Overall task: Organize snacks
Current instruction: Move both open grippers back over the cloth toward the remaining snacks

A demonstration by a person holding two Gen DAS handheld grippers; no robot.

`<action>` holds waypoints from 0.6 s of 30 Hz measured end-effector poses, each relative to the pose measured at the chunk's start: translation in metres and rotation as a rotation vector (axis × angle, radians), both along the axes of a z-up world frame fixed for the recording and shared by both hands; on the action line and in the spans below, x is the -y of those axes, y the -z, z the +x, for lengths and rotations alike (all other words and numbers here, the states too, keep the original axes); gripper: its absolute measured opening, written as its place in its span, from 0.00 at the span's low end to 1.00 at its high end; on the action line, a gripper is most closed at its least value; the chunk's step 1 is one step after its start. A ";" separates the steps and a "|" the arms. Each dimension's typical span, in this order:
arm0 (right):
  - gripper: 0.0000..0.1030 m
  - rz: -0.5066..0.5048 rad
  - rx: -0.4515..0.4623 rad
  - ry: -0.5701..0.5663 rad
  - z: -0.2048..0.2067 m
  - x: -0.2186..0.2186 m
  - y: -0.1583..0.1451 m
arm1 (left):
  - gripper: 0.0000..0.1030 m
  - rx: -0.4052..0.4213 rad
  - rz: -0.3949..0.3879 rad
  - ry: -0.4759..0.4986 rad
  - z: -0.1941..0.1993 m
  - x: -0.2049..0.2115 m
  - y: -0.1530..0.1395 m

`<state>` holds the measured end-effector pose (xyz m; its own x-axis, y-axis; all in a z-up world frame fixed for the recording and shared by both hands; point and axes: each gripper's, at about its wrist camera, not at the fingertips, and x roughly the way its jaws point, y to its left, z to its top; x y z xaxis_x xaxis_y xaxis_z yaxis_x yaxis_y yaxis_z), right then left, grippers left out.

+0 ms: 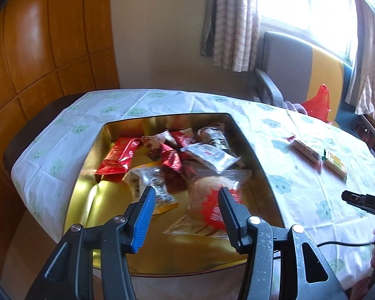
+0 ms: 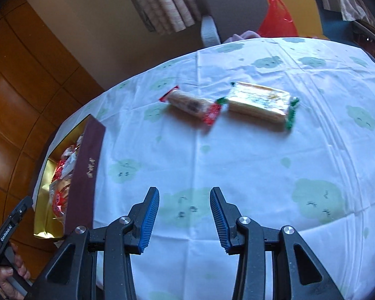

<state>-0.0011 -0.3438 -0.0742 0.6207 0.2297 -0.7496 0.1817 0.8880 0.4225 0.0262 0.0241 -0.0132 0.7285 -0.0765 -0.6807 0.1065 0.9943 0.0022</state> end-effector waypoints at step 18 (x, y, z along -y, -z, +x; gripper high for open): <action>0.68 -0.422 -0.071 -0.266 0.094 0.044 -0.009 | 0.51 -0.024 -0.014 0.231 0.001 0.062 -0.002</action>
